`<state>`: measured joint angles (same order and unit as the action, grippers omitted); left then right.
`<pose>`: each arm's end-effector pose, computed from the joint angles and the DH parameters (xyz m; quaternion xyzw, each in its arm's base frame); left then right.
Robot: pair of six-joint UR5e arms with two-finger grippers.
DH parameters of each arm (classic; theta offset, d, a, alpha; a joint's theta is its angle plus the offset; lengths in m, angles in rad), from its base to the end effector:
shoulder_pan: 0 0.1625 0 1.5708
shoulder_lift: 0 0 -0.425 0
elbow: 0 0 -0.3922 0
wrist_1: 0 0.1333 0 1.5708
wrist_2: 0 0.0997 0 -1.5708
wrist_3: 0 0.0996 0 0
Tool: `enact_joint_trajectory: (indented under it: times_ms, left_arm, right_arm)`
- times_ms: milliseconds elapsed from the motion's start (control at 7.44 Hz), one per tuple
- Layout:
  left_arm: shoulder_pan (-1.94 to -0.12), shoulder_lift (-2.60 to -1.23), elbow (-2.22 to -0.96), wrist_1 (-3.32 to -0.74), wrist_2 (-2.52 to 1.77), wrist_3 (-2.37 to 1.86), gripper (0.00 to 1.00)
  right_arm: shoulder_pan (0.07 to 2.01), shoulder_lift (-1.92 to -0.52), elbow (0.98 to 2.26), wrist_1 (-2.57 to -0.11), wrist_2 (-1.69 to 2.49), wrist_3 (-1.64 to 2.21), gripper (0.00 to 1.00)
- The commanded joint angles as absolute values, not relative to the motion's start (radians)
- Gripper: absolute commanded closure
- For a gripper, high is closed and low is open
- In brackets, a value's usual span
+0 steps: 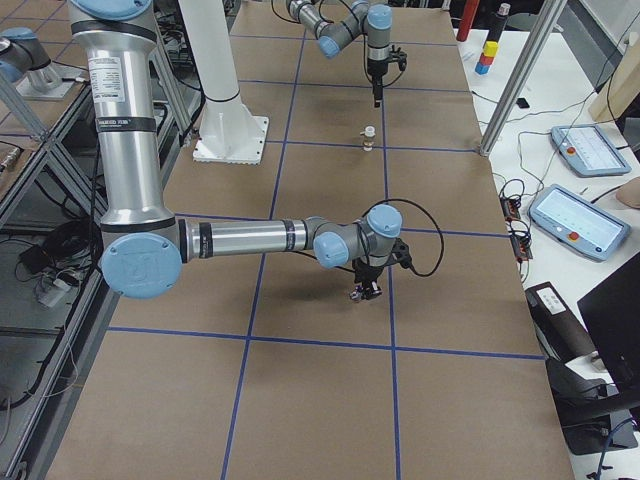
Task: Assemble PPR valve and pipe with both arms
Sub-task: 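Close the right gripper on the chrome pipe fitting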
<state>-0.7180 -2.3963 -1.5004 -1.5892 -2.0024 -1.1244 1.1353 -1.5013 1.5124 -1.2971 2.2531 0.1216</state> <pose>0.4914 -0.5509 0.1770 0.0369 0.4168 -0.0425 0.9073 -0.1635 -0.5185 0.6283 0.0375 -0.3552 -0.1927 0.9139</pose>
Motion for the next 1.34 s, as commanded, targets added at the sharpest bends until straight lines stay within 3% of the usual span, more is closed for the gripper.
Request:
enact_joint_trajectory:
  times_ms: [0,1210]
  left_arm:
    - [-0.718,-2.398,-1.5,-1.589,-2.003,-1.124,0.0]
    - [-0.718,-2.396,-1.513,-1.592,-2.008,-1.126,0.0]
  right_arm:
    - [1.134,-1.502,1.511,-1.298,2.252,0.118,0.42]
    - [1.134,-1.503,1.506,-1.31,2.263,0.12,0.46]
